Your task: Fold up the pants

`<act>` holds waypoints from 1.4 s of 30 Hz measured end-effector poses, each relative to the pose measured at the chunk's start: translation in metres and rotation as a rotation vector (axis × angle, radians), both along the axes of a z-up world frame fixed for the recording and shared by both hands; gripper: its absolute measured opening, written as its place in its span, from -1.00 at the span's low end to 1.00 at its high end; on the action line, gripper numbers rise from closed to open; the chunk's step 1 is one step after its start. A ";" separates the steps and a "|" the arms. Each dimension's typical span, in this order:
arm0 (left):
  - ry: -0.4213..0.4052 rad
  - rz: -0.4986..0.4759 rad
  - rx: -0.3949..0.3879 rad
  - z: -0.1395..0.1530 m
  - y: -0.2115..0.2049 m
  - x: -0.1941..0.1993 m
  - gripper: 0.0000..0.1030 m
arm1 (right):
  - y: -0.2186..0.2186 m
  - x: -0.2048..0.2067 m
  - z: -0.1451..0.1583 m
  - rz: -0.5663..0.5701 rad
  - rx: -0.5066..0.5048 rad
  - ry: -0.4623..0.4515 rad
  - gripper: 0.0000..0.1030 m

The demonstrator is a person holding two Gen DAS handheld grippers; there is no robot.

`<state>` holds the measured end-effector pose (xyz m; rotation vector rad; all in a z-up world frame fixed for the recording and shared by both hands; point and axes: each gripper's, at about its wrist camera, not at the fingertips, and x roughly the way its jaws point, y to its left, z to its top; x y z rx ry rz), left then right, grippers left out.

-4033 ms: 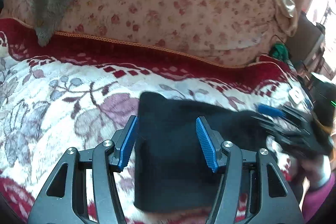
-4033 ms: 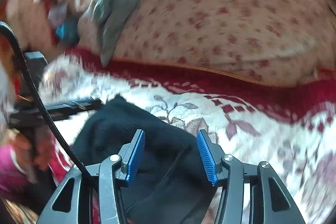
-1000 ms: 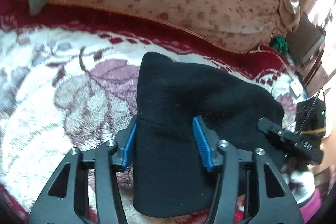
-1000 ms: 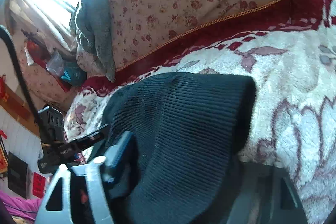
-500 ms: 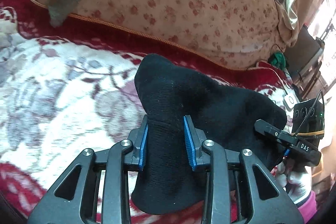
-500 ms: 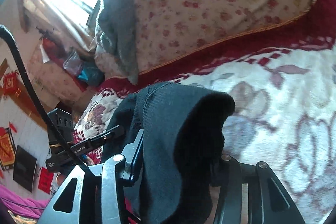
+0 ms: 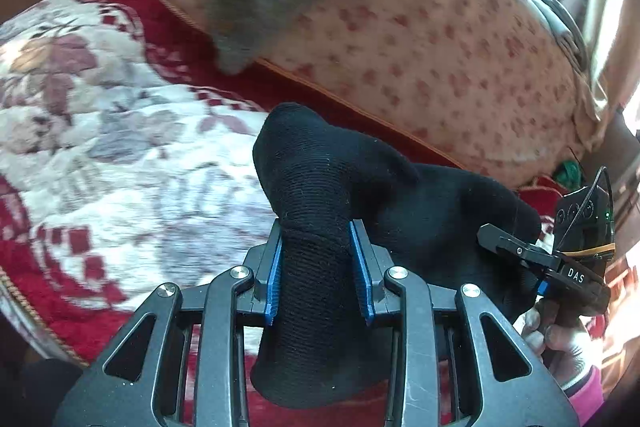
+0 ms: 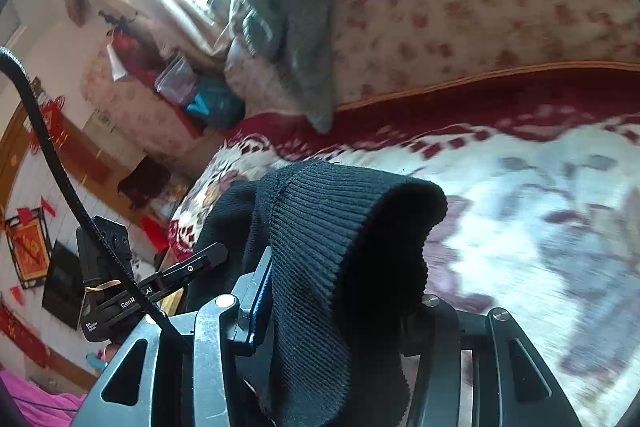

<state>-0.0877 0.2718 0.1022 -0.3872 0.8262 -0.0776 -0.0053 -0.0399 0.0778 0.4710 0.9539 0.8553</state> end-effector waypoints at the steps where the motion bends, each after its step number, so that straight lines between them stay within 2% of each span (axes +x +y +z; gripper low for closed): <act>1: 0.003 0.017 0.000 -0.002 0.009 -0.002 -0.42 | 0.007 0.002 -0.001 0.010 0.001 0.006 -0.10; 10: 0.075 0.117 -0.034 -0.031 0.054 -0.002 -0.43 | 0.077 0.026 -0.030 0.088 -0.050 0.066 -0.10; 15: 0.077 0.117 -0.034 -0.041 0.058 0.000 -0.42 | 0.083 0.040 -0.046 0.068 -0.118 0.087 -0.08; 18: 0.084 0.121 -0.017 -0.044 0.057 0.003 -0.31 | 0.085 0.041 -0.049 0.053 -0.229 0.046 0.08; 20: 0.089 0.138 -0.003 -0.047 0.056 0.004 -0.13 | 0.082 0.040 -0.048 0.047 -0.252 0.020 0.16; 23: 0.095 0.157 0.019 -0.048 0.058 0.005 0.07 | 0.076 0.039 -0.045 0.042 -0.266 0.020 0.16; 27: 0.107 0.173 0.044 -0.045 0.057 0.004 0.08 | 0.066 0.030 -0.027 -0.002 -0.332 -0.020 0.16; 34: 0.061 0.209 0.187 -0.026 0.040 -0.008 0.08 | 0.063 0.004 0.009 -0.033 -0.353 -0.119 0.16; 38: 0.029 0.210 0.248 -0.016 0.026 -0.016 0.08 | 0.068 -0.010 0.018 -0.036 -0.363 -0.167 0.16; 42: 0.007 0.212 0.269 -0.007 0.017 -0.024 0.08 | 0.074 -0.021 0.021 -0.040 -0.380 -0.201 0.16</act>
